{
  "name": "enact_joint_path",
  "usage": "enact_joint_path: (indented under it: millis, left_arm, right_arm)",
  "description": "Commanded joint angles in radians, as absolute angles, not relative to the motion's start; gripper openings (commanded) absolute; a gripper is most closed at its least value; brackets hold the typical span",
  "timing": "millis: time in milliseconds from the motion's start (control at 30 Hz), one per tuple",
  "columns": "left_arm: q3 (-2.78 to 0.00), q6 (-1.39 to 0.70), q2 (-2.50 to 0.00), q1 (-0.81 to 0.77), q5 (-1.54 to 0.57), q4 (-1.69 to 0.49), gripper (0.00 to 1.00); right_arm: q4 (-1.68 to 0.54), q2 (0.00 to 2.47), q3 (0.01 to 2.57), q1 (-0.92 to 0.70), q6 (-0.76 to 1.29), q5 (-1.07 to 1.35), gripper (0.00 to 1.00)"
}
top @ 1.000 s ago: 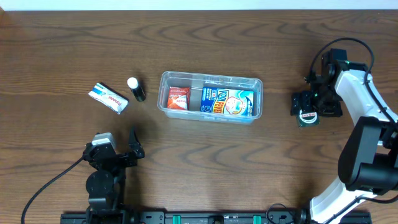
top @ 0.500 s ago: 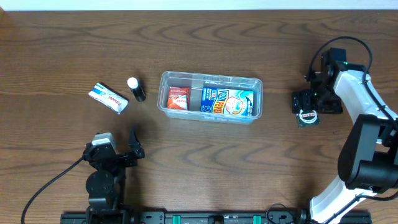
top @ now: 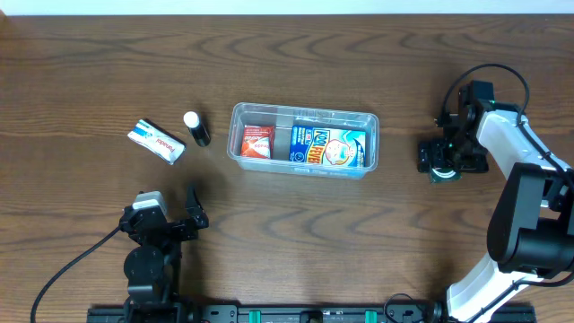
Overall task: Pack container
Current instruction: 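Move the right gripper to the green Zam-Buk tin and grasp it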
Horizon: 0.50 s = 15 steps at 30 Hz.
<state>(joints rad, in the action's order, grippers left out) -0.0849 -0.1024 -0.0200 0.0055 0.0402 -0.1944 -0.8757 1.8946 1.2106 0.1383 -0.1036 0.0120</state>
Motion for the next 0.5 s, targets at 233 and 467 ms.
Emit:
enact_joint_path:
  millis: [233, 467]
  left_arm:
    - [-0.069, -0.09, -0.023, 0.01, 0.034, -0.23, 0.98]
    - [-0.069, -0.09, -0.023, 0.01, 0.034, -0.229, 0.98]
  right_arm:
    - [-0.843, 1.904, 1.168, 0.143, -0.114, -0.027, 0.8]
    - [-0.841, 1.904, 1.167, 0.143, -0.101, -0.027, 0.69]
